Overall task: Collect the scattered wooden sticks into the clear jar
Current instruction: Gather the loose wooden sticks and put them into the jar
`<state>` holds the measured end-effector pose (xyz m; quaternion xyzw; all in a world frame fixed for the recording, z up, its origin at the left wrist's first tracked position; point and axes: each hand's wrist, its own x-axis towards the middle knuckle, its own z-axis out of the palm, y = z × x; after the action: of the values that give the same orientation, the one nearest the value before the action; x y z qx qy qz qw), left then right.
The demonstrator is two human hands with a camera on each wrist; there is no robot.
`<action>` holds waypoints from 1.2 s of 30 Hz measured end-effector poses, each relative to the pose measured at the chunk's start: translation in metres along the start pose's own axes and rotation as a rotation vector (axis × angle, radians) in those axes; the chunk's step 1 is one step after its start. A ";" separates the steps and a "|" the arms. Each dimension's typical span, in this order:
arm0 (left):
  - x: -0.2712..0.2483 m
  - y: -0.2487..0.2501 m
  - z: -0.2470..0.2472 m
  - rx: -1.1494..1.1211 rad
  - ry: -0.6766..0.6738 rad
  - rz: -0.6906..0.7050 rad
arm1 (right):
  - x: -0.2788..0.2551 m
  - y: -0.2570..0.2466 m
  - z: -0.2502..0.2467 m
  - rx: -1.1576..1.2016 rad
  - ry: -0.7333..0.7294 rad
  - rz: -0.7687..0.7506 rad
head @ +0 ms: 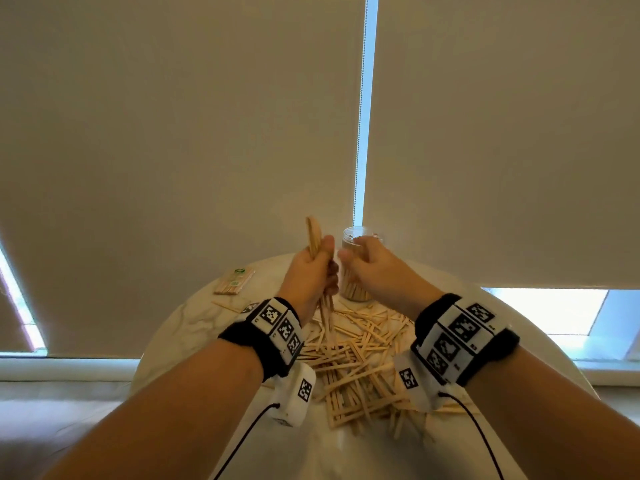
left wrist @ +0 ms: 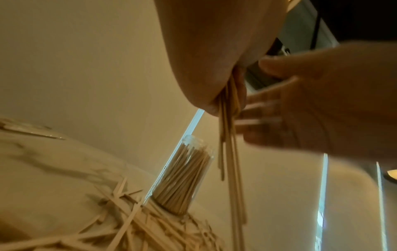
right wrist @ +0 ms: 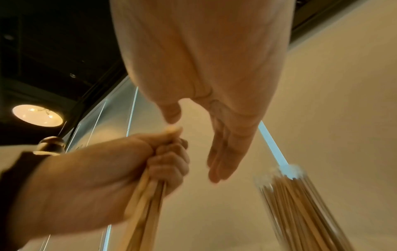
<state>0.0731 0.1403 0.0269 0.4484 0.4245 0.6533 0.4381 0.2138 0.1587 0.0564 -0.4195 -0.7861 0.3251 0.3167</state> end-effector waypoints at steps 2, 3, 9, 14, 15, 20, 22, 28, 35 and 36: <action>0.007 0.011 -0.004 -0.121 0.087 0.039 | -0.009 0.013 0.009 -0.096 -0.224 0.086; 0.010 0.015 -0.005 -0.175 0.106 0.053 | -0.015 0.017 0.014 -0.130 -0.357 0.150; 0.002 0.003 0.005 -0.159 0.061 0.017 | -0.020 0.015 0.029 0.219 -0.347 0.137; -0.002 0.005 0.007 -0.152 0.084 0.020 | -0.013 0.012 0.034 0.212 -0.316 0.106; -0.005 0.006 0.008 -0.117 0.075 0.008 | -0.012 0.011 0.035 0.199 -0.272 0.101; -0.022 0.009 0.021 0.025 -0.062 -0.042 | -0.006 0.014 0.035 -0.067 -0.086 0.047; -0.026 0.009 0.025 0.021 -0.086 -0.036 | -0.005 0.019 0.036 -0.159 -0.033 0.017; -0.025 0.003 0.028 0.024 -0.082 -0.058 | -0.002 0.029 0.034 -0.282 0.056 -0.048; -0.018 0.016 0.020 -0.089 -0.045 0.026 | -0.006 0.034 0.018 -0.457 0.142 0.056; -0.013 0.024 0.015 -0.163 0.041 0.036 | -0.008 0.037 0.014 -0.467 0.136 0.085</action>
<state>0.0862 0.1242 0.0503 0.4055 0.3708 0.7024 0.4525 0.2231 0.1643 0.0177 -0.5349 -0.7984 0.1188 0.2496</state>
